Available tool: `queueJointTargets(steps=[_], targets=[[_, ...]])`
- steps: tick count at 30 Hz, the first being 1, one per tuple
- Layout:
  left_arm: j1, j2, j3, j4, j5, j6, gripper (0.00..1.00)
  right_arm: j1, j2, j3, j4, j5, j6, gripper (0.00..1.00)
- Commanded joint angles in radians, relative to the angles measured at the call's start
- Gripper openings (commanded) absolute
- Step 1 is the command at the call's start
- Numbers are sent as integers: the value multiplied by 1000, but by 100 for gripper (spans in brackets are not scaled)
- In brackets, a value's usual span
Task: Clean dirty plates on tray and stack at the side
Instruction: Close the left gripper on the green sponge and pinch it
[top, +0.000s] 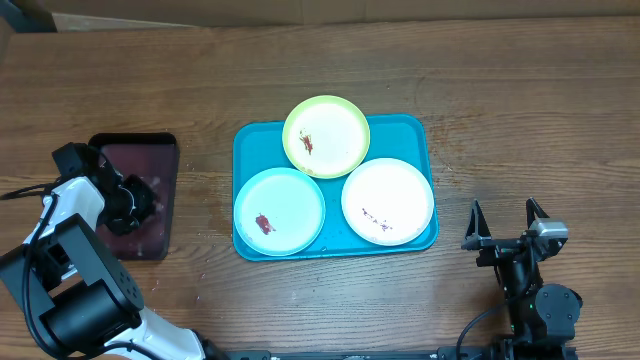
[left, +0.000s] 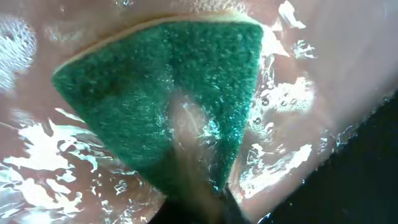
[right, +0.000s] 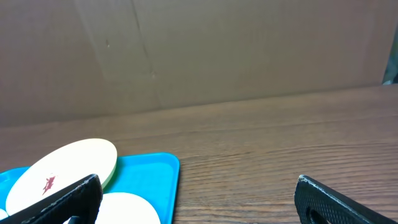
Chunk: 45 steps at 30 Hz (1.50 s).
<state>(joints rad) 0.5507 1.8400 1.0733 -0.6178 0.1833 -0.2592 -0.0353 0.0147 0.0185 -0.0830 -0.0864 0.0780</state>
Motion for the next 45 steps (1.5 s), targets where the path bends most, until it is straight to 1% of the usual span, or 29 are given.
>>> queueJointTargets(steps=[1,4,9,18,23,27,29,32,33,35,36,38,39,40,42,43,45], targets=[[-1,38,-23,39,12,-10,100,-5,-12,-10,5,7,0,100],[-1,38,-23,78,-27,-10,100,-5,-12,-10,5,7,0,100],[-1,38,-23,117,-135,-10,100,-5,-12,-10,5,7,0,100],[-1,38,-23,151,-132,-11,100,-5,-12,-10,5,7,0,100],[-1,38,-23,150,-47,-11,93,-5,-12,-10,5,7,0,100],[-1,38,-23,127,-44,-11,89,-5,-12,-10,5,7,0,100],[-1,38,-24,115,-43,-12,84,-5,-12,-10,5,7,0,100],[-2,38,-25,101,-43,-44,80,-5,-12,-10,5,7,0,100],[-2,38,-25,98,-43,-47,73,-5,-12,-10,5,7,0,100],[-1,38,-25,95,-45,-47,63,-5,-12,-10,6,6,0,100],[-1,38,-25,96,-54,-48,56,-5,-12,-10,5,7,0,100],[-1,38,-25,100,-82,-48,31,-5,-12,-10,5,7,0,100],[-1,38,-25,102,-96,-47,22,-5,-12,-10,5,7,0,100],[-1,38,-25,103,-113,-47,16,-5,-12,-10,5,7,0,100],[-1,37,-24,103,-130,-43,6,-5,-12,-10,5,7,0,100],[-1,37,-20,102,-143,-43,4,-5,-12,-10,5,7,0,100],[-1,31,-1,97,-142,-43,4,-5,-12,-10,5,7,0,100]])
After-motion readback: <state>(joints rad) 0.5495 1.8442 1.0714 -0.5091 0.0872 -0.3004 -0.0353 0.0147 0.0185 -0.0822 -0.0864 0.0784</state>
